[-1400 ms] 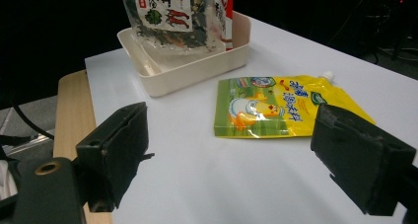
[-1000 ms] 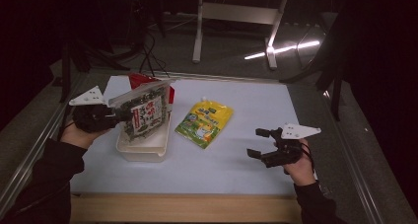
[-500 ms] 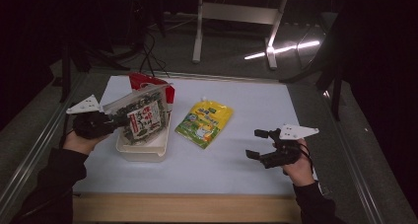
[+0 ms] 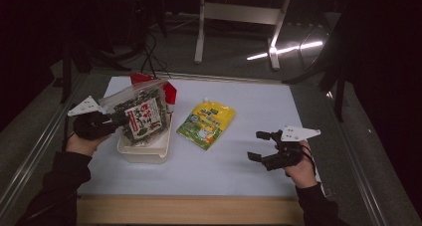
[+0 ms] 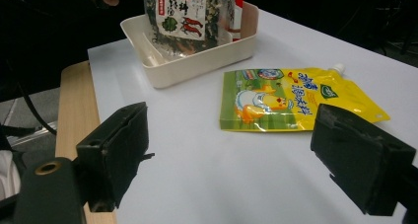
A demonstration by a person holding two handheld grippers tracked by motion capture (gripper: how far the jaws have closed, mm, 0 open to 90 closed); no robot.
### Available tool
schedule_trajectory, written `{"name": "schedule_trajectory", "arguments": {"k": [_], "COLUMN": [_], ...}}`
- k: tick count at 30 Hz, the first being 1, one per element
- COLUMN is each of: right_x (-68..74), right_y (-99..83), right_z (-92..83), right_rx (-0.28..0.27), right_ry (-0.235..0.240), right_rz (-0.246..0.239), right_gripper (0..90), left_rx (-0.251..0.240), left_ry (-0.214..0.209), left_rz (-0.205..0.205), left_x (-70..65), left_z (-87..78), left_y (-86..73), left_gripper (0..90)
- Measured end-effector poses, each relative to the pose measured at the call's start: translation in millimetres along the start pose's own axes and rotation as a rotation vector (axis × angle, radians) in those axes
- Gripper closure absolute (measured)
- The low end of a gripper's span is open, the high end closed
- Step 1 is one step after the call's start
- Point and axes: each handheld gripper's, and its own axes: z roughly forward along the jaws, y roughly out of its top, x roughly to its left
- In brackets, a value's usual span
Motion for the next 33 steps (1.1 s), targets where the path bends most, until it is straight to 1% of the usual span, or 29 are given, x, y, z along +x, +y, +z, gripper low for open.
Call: {"name": "schedule_trajectory", "arguments": {"k": [2,4,5,6,10,11,14,16,18,20,21,23,26,28,30,31,33], "right_x": [0.4,1.0,1.2,1.6,2.6,2.8,3.1,3.5,2.8,2.4,1.0,0.5,1.0,1.4,1.0,0.9,1.0], "right_y": [0.2,0.5,0.6,1.1,2.3,2.5,2.7,2.5,2.5,2.5,2.2,2.2,1.9,1.5,1.2,1.1,1.2], "right_z": [0.3,0.4,0.4,0.4,1.0,1.1,1.4,1.7,1.4,1.2,1.3,2.0,3.1,3.6,3.5,3.4,3.5], "right_rx": [0.002,0.003,0.003,0.004,0.002,0.003,0.001,0.004,0.010,0.011,0.005,0.010,0.003,0.001,-0.002,-0.003,-0.006], "right_ry": [0.002,0.002,0.002,0.002,0.001,0.000,0.004,0.006,0.009,0.011,0.014,0.005,-0.003,-0.007,-0.013,-0.016,-0.016], "right_rz": [-0.002,-0.001,0.000,0.000,-0.006,-0.007,-0.006,-0.011,-0.010,-0.006,0.005,-0.001,-0.010,-0.013,-0.011,-0.010,-0.011], "right_gripper": [14.4,14.6,14.6,14.6,14.6,14.6,14.6,14.7,16.8,17.3,17.3,17.3,16.6,15.5,15.3,15.3,15.2], "left_rx": [-0.003,-0.011,-0.022,-0.024,-0.033,-0.046,-0.058,-0.066,-0.068,-0.077,-0.073,-0.057,-0.060,-0.075,-0.077,-0.077,-0.077], "left_ry": [0.010,0.019,0.012,0.013,0.023,0.033,0.042,0.053,0.061,0.060,0.060,0.076,0.080,0.077,0.075,0.068,0.048], "left_rz": [-0.007,-0.006,-0.013,-0.010,-0.009,-0.009,-0.014,-0.015,-0.018,-0.025,-0.029,-0.014,-0.018,-0.032,-0.035,-0.036,-0.024], "left_x": [-1.3,-2.6,-3.4,-4.4,-7.8,-10.6,-12.9,-17.5,-20.4,-22.3,-25.4,-29.0,-32.8,-35.3,-38.9,-41.6,-49.3], "left_z": [-0.4,-2.3,-4.0,-5.5,-9.9,-12.8,-16.1,-21.9,-25.3,-27.8,-31.0,-34.1,-41.8,-46.8,-49.6,-50.3,-50.4], "left_y": [-2.1,-3.3,-4.1,-4.6,-5.9,-6.8,-7.6,-9.9,-12.4,-14.6,-17.8,-20.3,-24.6,-28.6,-32.6,-34.2,-35.3], "left_gripper": [61.8,59.3,57.4,57.3,51.8,49.9,47.5,47.5,47.5,47.5,47.6,47.6,47.5,47.5,47.5,47.5,47.5]}}
